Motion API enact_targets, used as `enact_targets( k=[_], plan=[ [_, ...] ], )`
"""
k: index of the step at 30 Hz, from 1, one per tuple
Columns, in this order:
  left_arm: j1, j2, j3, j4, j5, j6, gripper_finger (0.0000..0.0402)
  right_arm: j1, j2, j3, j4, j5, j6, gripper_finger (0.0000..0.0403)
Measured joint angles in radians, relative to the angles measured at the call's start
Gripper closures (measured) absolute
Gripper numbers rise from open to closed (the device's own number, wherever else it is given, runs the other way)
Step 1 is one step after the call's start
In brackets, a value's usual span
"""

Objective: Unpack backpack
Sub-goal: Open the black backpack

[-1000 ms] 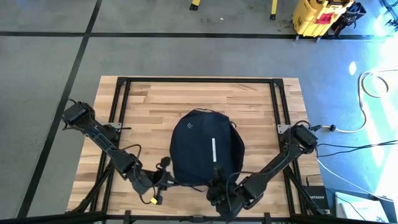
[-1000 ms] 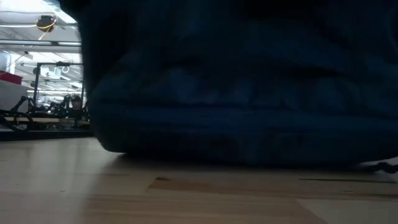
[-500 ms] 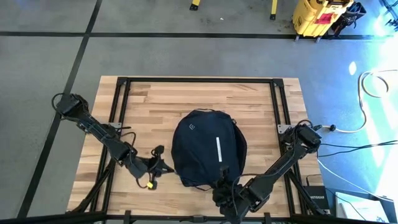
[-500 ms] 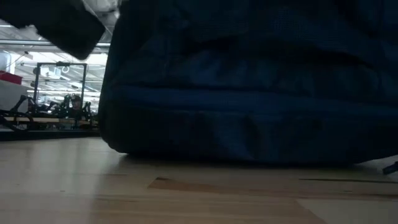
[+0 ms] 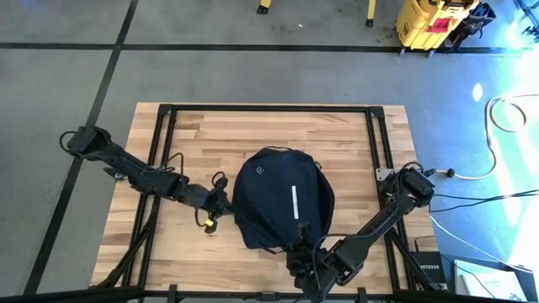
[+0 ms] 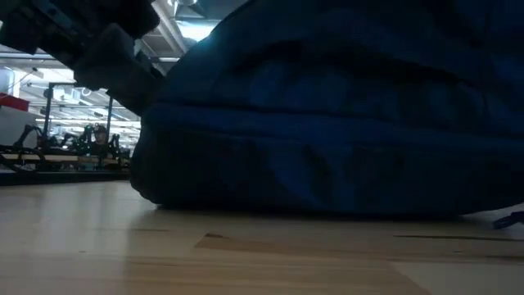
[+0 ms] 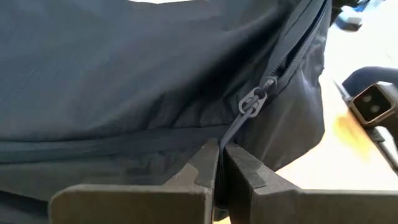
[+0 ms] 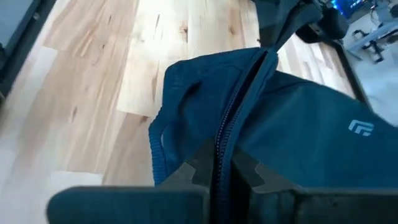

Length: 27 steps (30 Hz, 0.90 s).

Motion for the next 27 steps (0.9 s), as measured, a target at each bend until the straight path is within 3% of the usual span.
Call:
enact_targets(
  k=[4,7,21,27],
  plan=[
    [-0.007,0.0,-0.001,0.042,0.011,-0.007,0.0402,-0.02,0.0,0.0,0.012,-0.035,0.032,0.0388],
    [-0.02,0.001,-0.001,0.044,0.012,-0.019,0.0402,-0.04,-0.001,0.0,0.037,-0.092,0.025,0.0355],
    [-0.03,0.001,-0.001,0.069,0.084,-0.046,0.0402,-0.092,-0.017,0.109,0.07,0.011,0.02,0.0108],
    [-0.046,0.002,-0.001,0.112,0.142,-0.049,0.0402,-0.199,0.017,0.113,0.257,-0.099,-0.098,0.0096]
  ],
)
